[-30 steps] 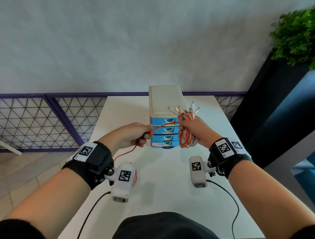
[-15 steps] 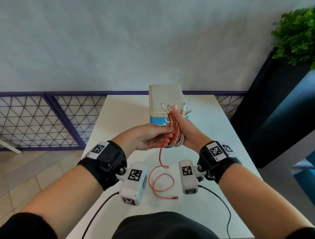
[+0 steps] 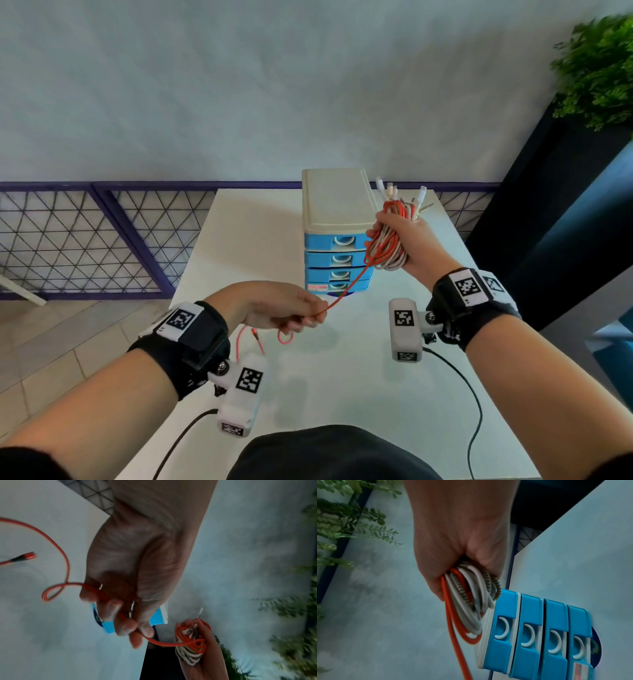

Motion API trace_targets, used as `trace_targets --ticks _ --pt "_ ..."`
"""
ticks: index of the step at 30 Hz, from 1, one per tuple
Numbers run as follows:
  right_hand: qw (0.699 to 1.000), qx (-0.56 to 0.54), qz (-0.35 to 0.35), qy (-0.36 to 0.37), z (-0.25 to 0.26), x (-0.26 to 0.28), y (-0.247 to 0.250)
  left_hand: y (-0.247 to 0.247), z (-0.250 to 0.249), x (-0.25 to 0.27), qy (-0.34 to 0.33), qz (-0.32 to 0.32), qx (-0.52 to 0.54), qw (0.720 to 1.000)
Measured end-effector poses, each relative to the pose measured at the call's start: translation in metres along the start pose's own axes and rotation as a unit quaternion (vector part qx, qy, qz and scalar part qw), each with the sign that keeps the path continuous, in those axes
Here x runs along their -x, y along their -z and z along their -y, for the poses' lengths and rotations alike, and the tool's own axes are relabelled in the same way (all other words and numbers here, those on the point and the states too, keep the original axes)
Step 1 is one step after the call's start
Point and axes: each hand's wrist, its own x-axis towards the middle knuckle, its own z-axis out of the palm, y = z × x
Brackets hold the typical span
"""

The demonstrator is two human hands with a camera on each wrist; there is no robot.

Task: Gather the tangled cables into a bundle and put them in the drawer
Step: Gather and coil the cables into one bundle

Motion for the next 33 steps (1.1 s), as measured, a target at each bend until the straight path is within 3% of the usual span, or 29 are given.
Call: trace_targets --ticks 2,4,6,9,14,16,18,20,22,24,27,33 --pt "0.999 0.025 0.035 -0.029 0.001 0.005 -0.001 0.002 -0.01 -0.002 0.002 -0.095 -0.141 0.985" --pt "0.993 0.082 0.071 -0.053 0.0 0.008 -0.005 0.003 -0.02 -0.006 -0.025 -0.205 -0.243 0.948" --pt "0.981 0.153 0.102 -0.059 -0.001 0.01 -0.008 0.005 -0.028 -0.011 -0.074 -0.286 -0.244 0.924" --pt "0.957 0.24 0.147 -0.071 -0.007 0.009 -0.013 0.007 -0.036 -0.018 -0.142 -0.349 -0.213 0.902" --pt "0.944 0.202 0.218 -0.145 -0.019 0.014 -0.022 0.006 -0.041 -0.023 -0.214 -0.427 -0.254 0.841" --pt "0.951 0.198 0.201 -0.129 -0.02 0.016 -0.022 0.007 -0.04 -0.022 -0.205 -0.43 -0.258 0.841" --pt "0.963 0.187 0.165 -0.101 -0.02 0.014 -0.018 0.011 -0.037 -0.017 -0.157 -0.412 -0.228 0.868" --pt "0.975 0.173 0.118 -0.079 -0.019 0.009 -0.01 0.018 -0.031 -0.01 -0.109 -0.358 -0.107 0.921" --pt "0.98 0.177 0.077 -0.056 -0.019 0.004 -0.002 0.024 -0.024 -0.002 -0.088 -0.281 0.05 0.954" --pt "0.978 0.195 0.064 -0.029 -0.021 0.002 0.0 0.025 -0.022 0.001 -0.071 -0.219 0.147 0.962" --pt "0.973 0.218 0.073 -0.007 -0.028 0.0 -0.008 0.014 -0.031 -0.002 -0.066 -0.178 0.22 0.957" --pt "0.976 0.178 0.12 -0.029 -0.032 0.007 -0.03 -0.011 -0.05 -0.013 -0.105 -0.173 0.214 0.955"
